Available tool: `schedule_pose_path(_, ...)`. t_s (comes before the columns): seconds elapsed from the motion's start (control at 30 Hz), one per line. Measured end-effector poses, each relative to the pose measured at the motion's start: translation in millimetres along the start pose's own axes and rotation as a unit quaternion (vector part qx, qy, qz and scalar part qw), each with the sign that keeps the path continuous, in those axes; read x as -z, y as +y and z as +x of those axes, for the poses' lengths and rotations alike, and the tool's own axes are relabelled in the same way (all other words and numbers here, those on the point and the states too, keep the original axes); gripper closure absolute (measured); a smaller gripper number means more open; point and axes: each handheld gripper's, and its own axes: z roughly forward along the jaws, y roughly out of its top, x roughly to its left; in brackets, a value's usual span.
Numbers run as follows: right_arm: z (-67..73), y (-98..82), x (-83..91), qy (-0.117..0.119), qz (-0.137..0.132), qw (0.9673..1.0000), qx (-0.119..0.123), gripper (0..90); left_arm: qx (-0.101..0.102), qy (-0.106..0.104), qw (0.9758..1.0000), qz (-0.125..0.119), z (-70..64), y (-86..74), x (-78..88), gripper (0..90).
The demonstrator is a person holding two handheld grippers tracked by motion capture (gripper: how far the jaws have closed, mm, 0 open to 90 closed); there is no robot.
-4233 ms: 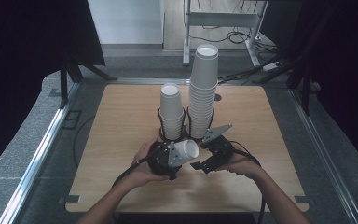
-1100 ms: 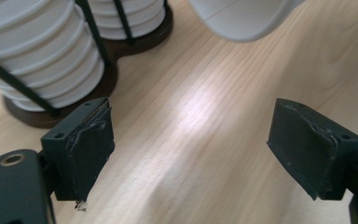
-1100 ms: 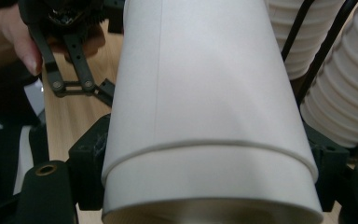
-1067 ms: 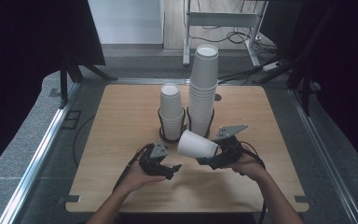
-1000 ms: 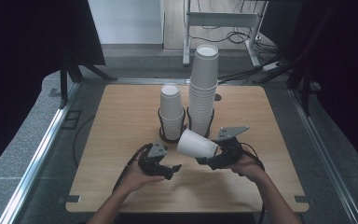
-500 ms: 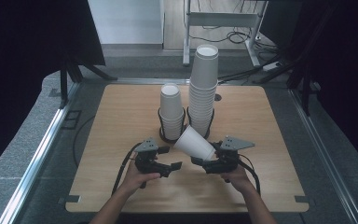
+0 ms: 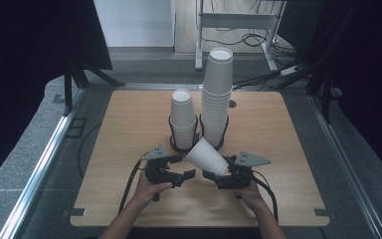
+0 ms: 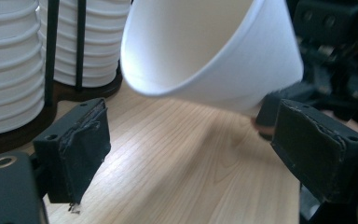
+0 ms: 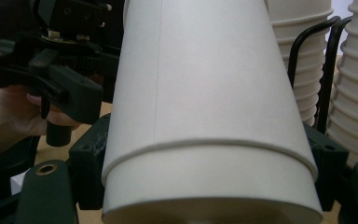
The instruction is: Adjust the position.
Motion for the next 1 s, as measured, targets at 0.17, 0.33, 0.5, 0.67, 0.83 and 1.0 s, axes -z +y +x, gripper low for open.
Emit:
schedule_pose_path(0.17, 2.8, -3.8, -2.6, 0.003, -0.007, 1.0000, 0.001, 22.5, 0.031, -0.028, 0.9991, -0.010, 0.9, 1.2, -2.7, 9.7)
schedule_pose_path(0.33, 6.5, -5.9, -3.3, 0.010, -0.037, 0.9992, -0.006, 22.6, 0.053, -0.056, 0.9966, -0.028, -3.7, 3.9, -8.8, 4.9)
schedule_pose_path(0.5, 10.7, -6.3, -4.5, 0.012, -0.046, 0.9989, -0.001, 22.7, 0.074, -0.069, 0.9941, -0.039, -3.8, 6.7, -14.0, 3.4)
schedule_pose_path(0.67, 13.4, -7.7, -7.2, 0.017, -0.044, 0.9988, 0.007, 22.8, 0.101, -0.079, 0.9902, -0.055, -0.9, 8.9, -19.6, 3.4)
schedule_pose_path(0.83, 18.0, -10.9, -14.3, 0.023, -0.033, 0.9990, 0.017, 23.1, 0.115, -0.089, 0.9873, -0.062, 1.6, 9.9, -25.3, 3.7)
schedule_pose_path(1.0, 22.6, -13.4, -22.0, 0.023, -0.021, 0.9992, 0.027, 23.2, 0.113, -0.083, 0.9872, -0.076, 2.9, 10.3, -25.1, 8.3)
